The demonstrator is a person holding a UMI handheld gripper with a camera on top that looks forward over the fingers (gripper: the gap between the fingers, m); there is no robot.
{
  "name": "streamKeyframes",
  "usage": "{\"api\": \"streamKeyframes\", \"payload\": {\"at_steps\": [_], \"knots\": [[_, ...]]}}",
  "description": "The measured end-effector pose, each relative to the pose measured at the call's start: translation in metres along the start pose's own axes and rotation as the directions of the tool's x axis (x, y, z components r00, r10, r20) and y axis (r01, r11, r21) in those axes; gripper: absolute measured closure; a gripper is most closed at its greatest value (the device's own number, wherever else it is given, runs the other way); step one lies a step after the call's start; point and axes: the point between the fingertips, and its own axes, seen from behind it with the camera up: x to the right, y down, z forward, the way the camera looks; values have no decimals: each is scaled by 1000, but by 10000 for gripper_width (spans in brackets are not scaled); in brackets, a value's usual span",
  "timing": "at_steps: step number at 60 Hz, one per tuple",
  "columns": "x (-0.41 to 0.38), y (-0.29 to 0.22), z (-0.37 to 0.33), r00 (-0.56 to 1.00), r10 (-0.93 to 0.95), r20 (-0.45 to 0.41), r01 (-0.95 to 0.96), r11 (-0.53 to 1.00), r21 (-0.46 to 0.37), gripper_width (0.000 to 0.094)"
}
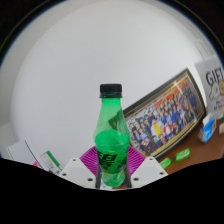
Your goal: Pour water
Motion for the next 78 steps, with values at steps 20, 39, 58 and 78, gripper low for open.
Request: {"api": "streamKeyframes", "payload": {"at_steps": [20,39,58,78], "knots": [[174,22,-9,840,-498,-215,477,867,-145,598],[237,104,-5,830,-522,-195,466,842,-271,596],[240,109,-13,843,-504,-190,451,853,-264,278],[198,105,-93,796,-556,-238,448,807,-385,82]]}}
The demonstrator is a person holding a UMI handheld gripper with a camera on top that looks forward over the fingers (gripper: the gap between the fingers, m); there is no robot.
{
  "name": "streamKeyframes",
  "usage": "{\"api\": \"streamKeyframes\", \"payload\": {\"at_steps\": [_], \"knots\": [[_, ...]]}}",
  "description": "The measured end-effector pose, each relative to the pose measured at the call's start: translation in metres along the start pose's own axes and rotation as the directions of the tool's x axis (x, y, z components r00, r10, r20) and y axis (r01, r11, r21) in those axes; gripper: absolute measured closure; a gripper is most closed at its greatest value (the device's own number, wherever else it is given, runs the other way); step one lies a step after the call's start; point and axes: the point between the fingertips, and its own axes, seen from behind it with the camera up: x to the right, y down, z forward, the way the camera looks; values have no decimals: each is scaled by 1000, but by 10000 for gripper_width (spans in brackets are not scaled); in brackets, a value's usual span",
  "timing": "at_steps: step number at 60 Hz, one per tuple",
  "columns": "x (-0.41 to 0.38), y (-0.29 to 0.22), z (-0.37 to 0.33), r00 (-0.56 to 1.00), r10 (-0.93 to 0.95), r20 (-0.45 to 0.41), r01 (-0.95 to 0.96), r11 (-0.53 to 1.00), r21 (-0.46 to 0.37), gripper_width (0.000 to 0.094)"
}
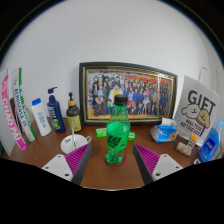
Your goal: Pour water
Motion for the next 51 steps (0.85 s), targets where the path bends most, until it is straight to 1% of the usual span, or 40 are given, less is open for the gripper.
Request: {"api": "streamKeyframes", "payload": {"at_steps": [10,15,20,29,41,51], "knots": [[-33,8,-100,999,32,-14,-32,997,-68,84],[-49,14,-153,999,31,-42,-35,994,-99,81],[-62,19,-200,998,17,-62,-24,993,-112,84],[-81,27,-265,998,14,-61,-21,992,-125,83],[-80,34,-310,997,7,-80,-16,994,-110,82],[-69,49,-323,995,-14,-95,2,991,-135,84]]}}
